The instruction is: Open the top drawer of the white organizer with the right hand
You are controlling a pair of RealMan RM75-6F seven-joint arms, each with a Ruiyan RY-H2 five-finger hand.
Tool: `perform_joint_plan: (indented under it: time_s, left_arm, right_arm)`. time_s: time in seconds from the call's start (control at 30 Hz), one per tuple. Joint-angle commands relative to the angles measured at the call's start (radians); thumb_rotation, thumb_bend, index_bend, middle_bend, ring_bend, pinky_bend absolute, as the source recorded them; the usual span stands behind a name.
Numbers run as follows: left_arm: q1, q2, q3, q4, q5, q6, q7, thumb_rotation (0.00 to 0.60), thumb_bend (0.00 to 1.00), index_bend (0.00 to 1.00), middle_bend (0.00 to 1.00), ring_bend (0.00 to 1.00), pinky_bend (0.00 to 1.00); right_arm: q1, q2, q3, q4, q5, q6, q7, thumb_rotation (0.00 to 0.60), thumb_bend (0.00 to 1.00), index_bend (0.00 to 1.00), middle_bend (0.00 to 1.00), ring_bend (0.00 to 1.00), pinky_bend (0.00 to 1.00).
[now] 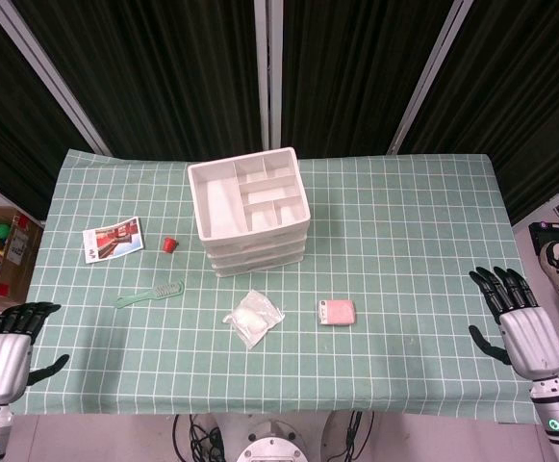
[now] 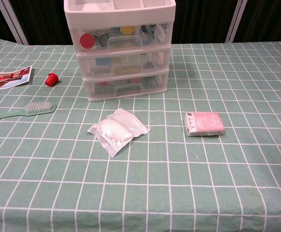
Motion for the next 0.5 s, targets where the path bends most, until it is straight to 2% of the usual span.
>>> perform_joint_plan:
  time_s: [0.03, 0.13, 0.2, 0.27, 0.37, 0.43, 0.5]
  left_arm:
    - [-0.003, 0.0, -0.001, -0.001, -0.005, -0.006, -0.004, 0.6, 0.02, 0.25, 0.23, 0.19, 0.21]
    - [-0.005, 0.002, -0.001, 0.001, -0.006, -0.009, -0.006, 0.6, 0.02, 0.25, 0.23, 0.19, 0.21]
    - [-0.006, 0.0, -0.002, 0.002, -0.006, -0.009, -0.01, 0.6, 0.02, 0.25, 0.23, 0.19, 0.21]
    - [-0.006, -0.005, -0.002, 0.006, -0.005, -0.005, -0.015, 0.6, 0.02, 0.25, 0.23, 0.19, 0.21]
    - [-0.004, -0.008, -0.001, 0.01, 0.0, 0.003, -0.023, 0.6, 0.02, 0.25, 0.23, 0.19, 0.21]
    - [-0.001, -0.005, 0.0, 0.013, 0.003, 0.008, -0.027, 0.6, 0.02, 0.25, 0.23, 0.19, 0.21]
    - [0.001, -0.001, 0.002, 0.016, 0.006, 0.013, -0.03, 0.6, 0.02, 0.25, 0.23, 0.19, 0.21]
  right_arm:
    - [0.004, -0.009, 0.006, -0.002, -0.006, -0.014, 0.01, 0.6, 0.26, 0.0, 0.1, 0.0, 0.0]
    - [0.023, -0.015, 0.012, -0.019, -0.026, -0.044, 0.027, 0.6, 0.25, 0.0, 0.14, 0.0, 0.0]
    - [0.049, -0.024, 0.019, -0.044, -0.047, -0.074, 0.045, 0.6, 0.25, 0.0, 0.2, 0.01, 0.04]
    - [0.095, -0.049, 0.029, -0.079, -0.071, -0.131, 0.089, 0.6, 0.26, 0.0, 0.3, 0.09, 0.16]
    - [0.186, -0.105, 0.056, -0.12, -0.067, -0.261, 0.172, 0.6, 0.27, 0.0, 0.46, 0.28, 0.37]
    - [0.258, -0.156, 0.089, -0.128, -0.026, -0.369, 0.252, 0.6, 0.3, 0.0, 0.56, 0.4, 0.45]
    - [0.316, -0.203, 0.123, -0.123, 0.026, -0.459, 0.335, 0.6, 0.32, 0.0, 0.63, 0.51, 0.49]
